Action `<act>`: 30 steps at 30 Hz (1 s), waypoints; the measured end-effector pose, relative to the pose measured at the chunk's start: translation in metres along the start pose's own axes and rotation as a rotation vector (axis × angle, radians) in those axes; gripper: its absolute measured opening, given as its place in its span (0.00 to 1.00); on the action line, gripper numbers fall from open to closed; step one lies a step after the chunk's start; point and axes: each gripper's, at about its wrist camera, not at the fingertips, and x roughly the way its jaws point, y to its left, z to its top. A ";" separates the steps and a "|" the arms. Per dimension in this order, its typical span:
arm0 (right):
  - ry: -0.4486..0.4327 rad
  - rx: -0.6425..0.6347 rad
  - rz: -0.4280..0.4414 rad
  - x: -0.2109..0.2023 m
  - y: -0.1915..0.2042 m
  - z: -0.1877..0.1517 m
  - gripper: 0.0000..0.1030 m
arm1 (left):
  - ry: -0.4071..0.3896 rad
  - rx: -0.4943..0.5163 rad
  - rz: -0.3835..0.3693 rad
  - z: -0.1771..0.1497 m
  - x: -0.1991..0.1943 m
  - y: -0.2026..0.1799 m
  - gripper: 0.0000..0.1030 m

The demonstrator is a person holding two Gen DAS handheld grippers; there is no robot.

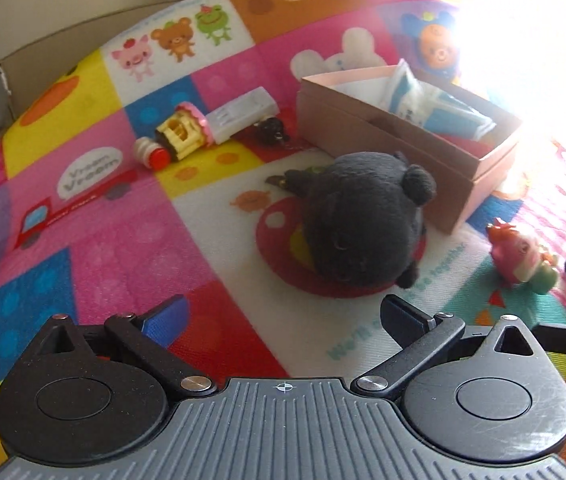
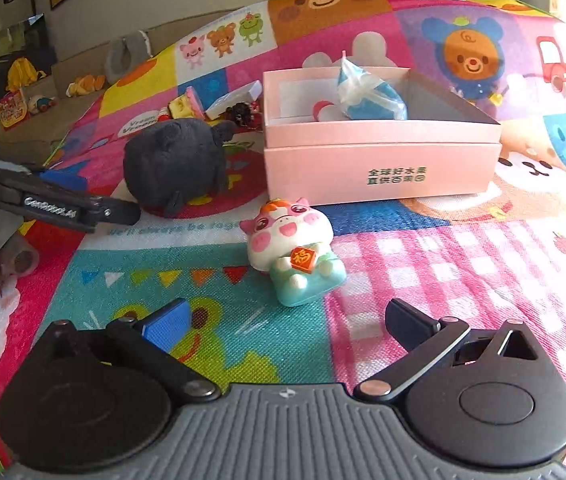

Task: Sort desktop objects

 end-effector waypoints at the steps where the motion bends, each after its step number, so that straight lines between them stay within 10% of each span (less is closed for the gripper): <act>1: -0.001 0.011 0.017 -0.001 -0.006 0.002 1.00 | -0.006 0.008 -0.004 0.001 -0.001 -0.005 1.00; 10: -0.142 0.268 -0.187 0.001 -0.116 0.086 0.97 | -0.106 0.054 -0.061 0.015 0.003 -0.047 1.00; 14: -0.118 0.326 -0.233 0.035 -0.148 0.124 0.57 | -0.101 0.048 -0.099 0.014 0.006 -0.047 1.00; 17: -0.063 0.356 -0.210 0.061 -0.158 0.134 0.46 | -0.087 0.040 -0.100 0.013 0.009 -0.044 1.00; 26: -0.006 0.345 -0.066 0.043 -0.114 0.097 0.47 | -0.075 0.028 -0.071 0.008 0.009 -0.025 1.00; 30: -0.085 0.188 -0.147 0.010 -0.076 0.084 0.47 | -0.089 0.019 -0.068 0.006 0.005 -0.022 1.00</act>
